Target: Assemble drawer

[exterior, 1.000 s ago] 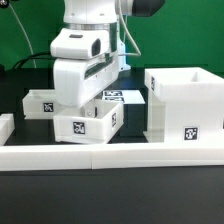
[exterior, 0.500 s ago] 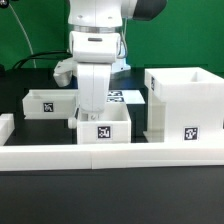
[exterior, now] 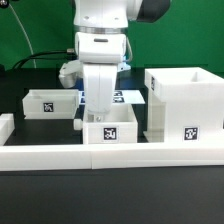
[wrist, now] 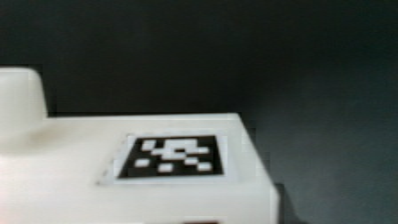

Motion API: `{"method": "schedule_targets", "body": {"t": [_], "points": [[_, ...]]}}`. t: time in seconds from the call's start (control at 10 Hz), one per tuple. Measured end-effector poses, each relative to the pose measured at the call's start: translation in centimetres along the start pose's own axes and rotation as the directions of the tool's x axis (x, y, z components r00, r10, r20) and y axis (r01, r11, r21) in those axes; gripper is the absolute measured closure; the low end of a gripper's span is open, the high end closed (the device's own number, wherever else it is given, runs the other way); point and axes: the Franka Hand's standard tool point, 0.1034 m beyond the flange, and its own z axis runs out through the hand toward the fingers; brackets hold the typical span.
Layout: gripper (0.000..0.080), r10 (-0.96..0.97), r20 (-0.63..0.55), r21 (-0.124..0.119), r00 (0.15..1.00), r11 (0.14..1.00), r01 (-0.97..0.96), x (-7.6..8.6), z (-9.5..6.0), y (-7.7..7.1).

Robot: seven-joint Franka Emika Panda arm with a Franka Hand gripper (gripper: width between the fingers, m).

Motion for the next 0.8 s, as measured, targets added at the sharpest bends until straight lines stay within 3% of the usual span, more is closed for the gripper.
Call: {"method": "schedule_targets", "body": {"t": [0.2, 0.6, 0.8], "points": [[0.0757, -0.006, -0.006, -0.005, 1.000, 1.000, 0.006, 0.85, -0.04, 0.41], [0.0757, 0.000, -0.006, -0.003, 1.000, 1.000, 0.000, 0.59, 0.04, 0.29], [0.0757, -0.038, -0.002, -0.003, 0.999, 0.999, 0.038, 1.44, 0.04, 0.28]]}}
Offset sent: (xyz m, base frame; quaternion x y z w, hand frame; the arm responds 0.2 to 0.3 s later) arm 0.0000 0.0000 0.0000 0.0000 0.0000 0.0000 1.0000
